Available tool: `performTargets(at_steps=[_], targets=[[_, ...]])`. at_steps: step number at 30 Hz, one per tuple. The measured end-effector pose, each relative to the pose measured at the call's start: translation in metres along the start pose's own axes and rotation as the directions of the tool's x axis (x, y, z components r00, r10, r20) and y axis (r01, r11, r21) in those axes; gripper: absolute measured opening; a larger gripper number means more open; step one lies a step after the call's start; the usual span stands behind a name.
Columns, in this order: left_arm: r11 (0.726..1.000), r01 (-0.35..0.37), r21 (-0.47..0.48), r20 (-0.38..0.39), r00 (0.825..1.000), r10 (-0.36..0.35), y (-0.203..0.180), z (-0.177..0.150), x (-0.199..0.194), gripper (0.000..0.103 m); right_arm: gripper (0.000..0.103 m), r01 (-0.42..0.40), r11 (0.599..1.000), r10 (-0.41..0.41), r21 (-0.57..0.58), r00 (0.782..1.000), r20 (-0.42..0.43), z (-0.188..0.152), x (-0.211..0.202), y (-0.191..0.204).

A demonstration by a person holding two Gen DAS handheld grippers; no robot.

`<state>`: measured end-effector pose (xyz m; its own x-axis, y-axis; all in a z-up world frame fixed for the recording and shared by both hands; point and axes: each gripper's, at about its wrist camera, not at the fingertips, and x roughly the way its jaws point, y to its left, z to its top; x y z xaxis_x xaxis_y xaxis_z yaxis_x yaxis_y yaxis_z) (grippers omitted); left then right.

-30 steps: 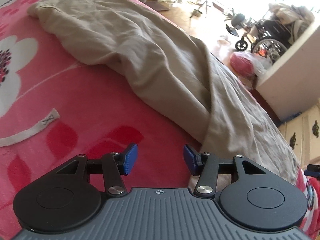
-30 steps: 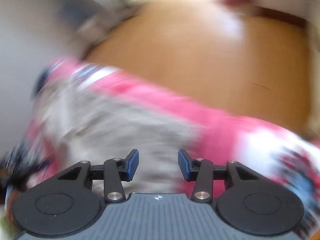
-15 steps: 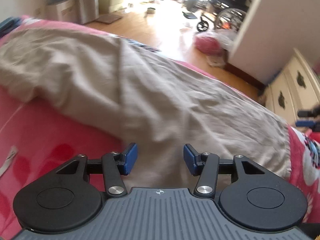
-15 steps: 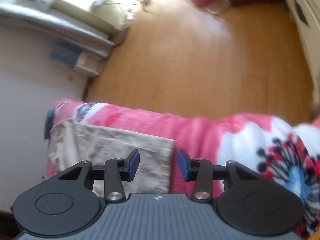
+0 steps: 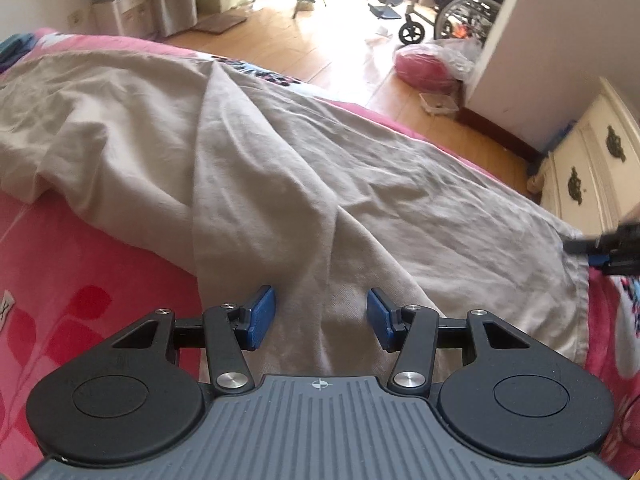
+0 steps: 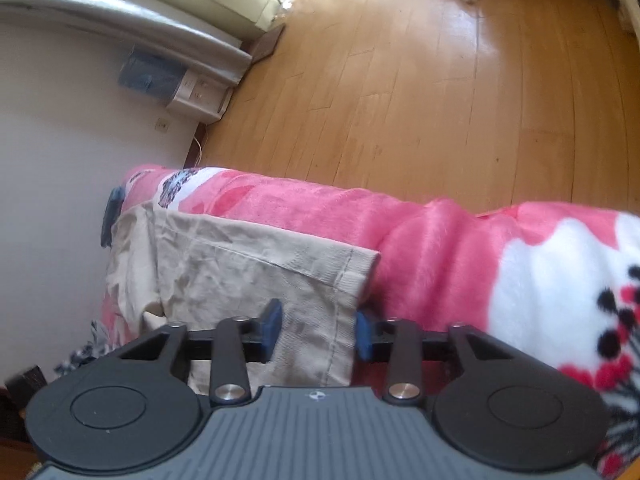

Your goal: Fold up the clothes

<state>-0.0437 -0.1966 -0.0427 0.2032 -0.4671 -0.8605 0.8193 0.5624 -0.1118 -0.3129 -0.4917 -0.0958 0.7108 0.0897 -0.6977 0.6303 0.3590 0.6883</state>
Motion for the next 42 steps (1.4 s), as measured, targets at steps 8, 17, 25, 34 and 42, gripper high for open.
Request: performTargets(at_steps=[8, 17, 25, 34, 42], targets=[[1.000, 0.002, -0.002, 0.000, 1.000, -0.002, -0.005, 0.005, -0.009, 0.051, 0.002, -0.023, 1.000, 0.023, -0.003, 0.997, 0.068, -0.007, -0.040, 0.008], [1.000, 0.002, 0.021, -0.006, 1.000, -0.002, -0.014, 0.008, -0.012, 0.051, 0.002, 0.004, 1.000, -0.006, 0.020, 0.998, 0.067, -0.003, -0.036, -0.005], [0.998, 0.070, 0.003, -0.012, 0.997, -0.070, 0.005, -0.011, -0.034, 0.052, 0.008, 0.119, 0.986, -0.129, 0.118, 0.989, 0.075, 0.003, -0.068, -0.037], [0.987, 0.049, -0.151, -0.003, 0.999, -0.050, 0.050, -0.041, -0.053, 0.054, 0.015, -0.092, 0.927, 0.082, -0.363, 0.996, -0.043, 0.021, -0.021, 0.110], [0.989, 0.049, -0.136, -0.052, 0.997, -0.057, 0.063, -0.069, -0.041, 0.054, 0.036, -0.320, 0.674, 0.043, -0.666, 0.917, -0.397, -0.060, 0.093, 0.255]])
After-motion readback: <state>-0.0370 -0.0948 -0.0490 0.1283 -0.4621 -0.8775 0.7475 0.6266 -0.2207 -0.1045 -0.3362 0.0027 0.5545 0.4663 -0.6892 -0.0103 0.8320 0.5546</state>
